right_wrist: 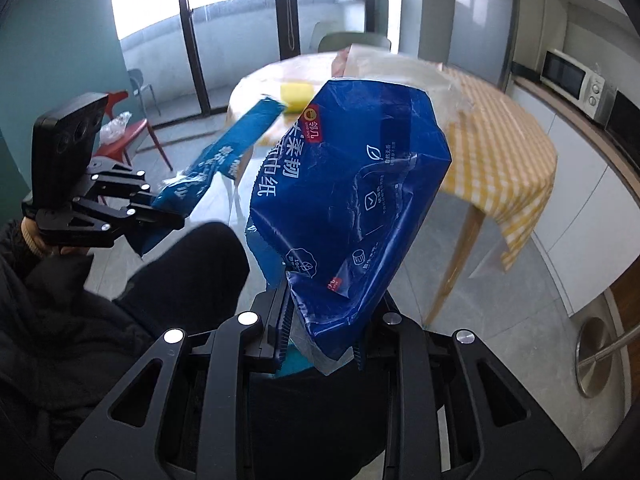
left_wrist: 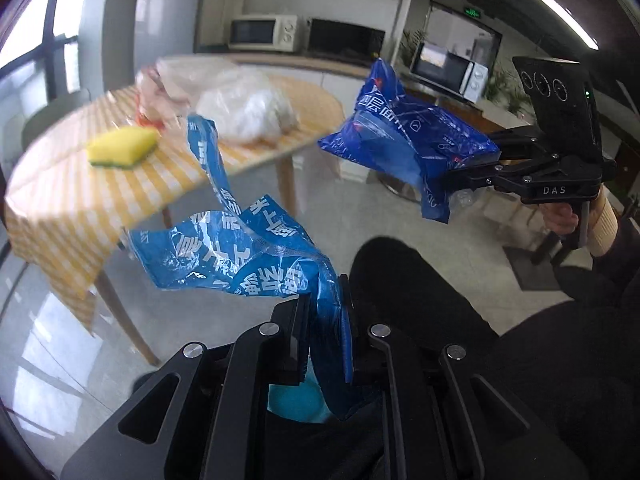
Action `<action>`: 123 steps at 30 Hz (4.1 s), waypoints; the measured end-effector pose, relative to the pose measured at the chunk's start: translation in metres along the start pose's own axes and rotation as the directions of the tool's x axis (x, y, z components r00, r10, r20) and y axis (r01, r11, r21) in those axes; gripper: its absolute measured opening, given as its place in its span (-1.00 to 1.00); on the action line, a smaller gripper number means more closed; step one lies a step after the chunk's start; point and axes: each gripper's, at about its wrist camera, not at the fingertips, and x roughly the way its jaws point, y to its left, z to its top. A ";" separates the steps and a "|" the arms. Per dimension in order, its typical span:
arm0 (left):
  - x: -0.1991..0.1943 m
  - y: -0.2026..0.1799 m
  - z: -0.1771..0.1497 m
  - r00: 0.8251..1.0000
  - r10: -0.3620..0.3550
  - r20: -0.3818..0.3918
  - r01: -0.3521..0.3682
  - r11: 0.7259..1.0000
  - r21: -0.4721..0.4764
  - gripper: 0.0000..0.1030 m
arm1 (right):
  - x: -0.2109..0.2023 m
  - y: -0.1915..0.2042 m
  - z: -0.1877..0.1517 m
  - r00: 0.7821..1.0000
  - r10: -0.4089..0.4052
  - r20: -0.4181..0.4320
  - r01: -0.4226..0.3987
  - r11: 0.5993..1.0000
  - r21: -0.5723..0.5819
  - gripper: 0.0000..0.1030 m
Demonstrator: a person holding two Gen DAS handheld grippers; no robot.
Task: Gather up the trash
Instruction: 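Carry both items down over the blue wastebasket and open both tools, then raise both tools back toward the table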
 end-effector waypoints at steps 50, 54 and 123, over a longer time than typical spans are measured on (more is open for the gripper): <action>0.321 0.089 -0.126 0.555 -0.463 -0.691 0.034 0.843 -0.537 0.89 | 0.387 0.004 -0.081 0.434 0.350 -0.830 -0.252 0.932 0.261 0.80; 0.313 0.092 -0.120 0.575 -0.440 -0.690 0.021 0.851 -0.526 0.89 | 0.384 0.002 -0.081 0.437 0.343 -0.831 -0.237 0.936 0.262 0.84; 0.036 0.148 0.108 0.933 0.356 0.054 -0.342 0.923 -0.177 0.89 | 0.055 -0.028 0.147 0.995 0.004 -0.095 0.003 0.998 0.070 0.84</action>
